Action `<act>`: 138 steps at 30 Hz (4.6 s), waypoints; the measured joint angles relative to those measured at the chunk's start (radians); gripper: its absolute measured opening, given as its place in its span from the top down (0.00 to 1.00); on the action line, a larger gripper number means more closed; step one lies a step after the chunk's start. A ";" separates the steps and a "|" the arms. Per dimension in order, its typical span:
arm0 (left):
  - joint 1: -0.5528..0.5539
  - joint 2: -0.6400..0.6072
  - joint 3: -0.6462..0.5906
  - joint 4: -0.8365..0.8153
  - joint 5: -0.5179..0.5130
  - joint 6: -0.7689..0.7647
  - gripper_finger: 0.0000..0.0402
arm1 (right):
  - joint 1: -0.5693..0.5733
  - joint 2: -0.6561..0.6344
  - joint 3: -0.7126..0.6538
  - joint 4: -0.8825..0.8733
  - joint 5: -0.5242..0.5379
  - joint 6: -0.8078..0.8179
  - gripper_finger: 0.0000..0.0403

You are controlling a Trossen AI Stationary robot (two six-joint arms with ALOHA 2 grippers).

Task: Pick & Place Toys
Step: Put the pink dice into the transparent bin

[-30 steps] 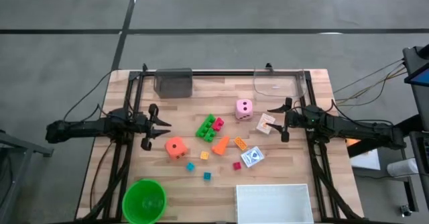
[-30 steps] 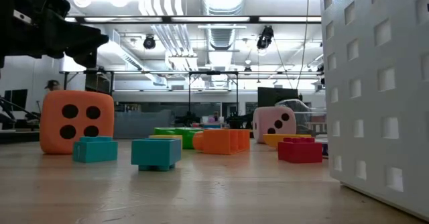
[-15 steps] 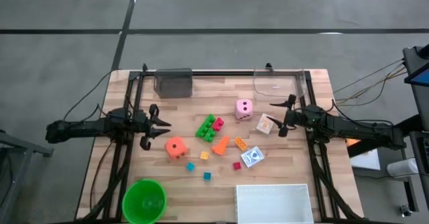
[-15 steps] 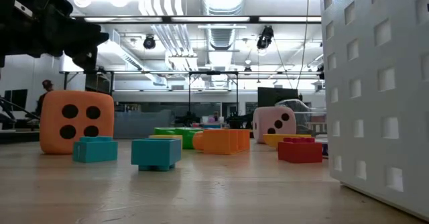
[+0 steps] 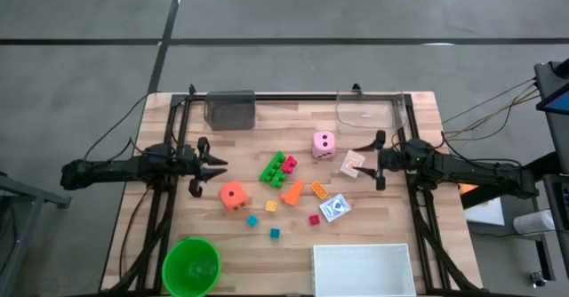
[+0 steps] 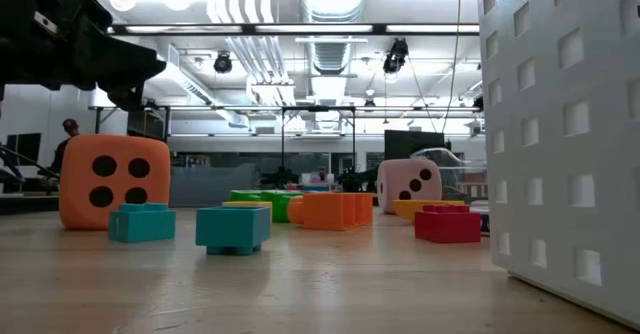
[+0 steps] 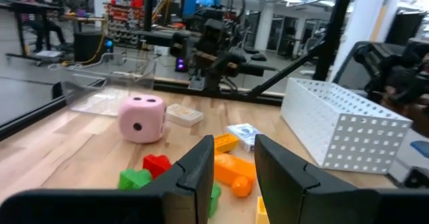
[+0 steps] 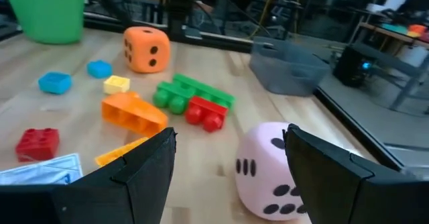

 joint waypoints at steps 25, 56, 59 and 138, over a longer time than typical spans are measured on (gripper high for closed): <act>0.001 0.001 0.000 -0.029 -0.241 -0.022 0.69 | -0.001 0.256 0.107 0.084 0.018 0.349 0.32; 0.000 0.001 0.000 -0.034 -0.254 -0.027 0.02 | 0.151 1.257 1.082 -0.706 0.209 0.084 0.32; 0.000 0.000 0.000 -0.034 -0.254 -0.025 0.02 | 0.153 1.321 1.162 -0.801 0.210 0.068 0.32; 0.000 0.033 0.000 -0.053 -0.279 -0.027 0.02 | 0.254 1.248 1.106 -0.130 -0.053 0.089 0.25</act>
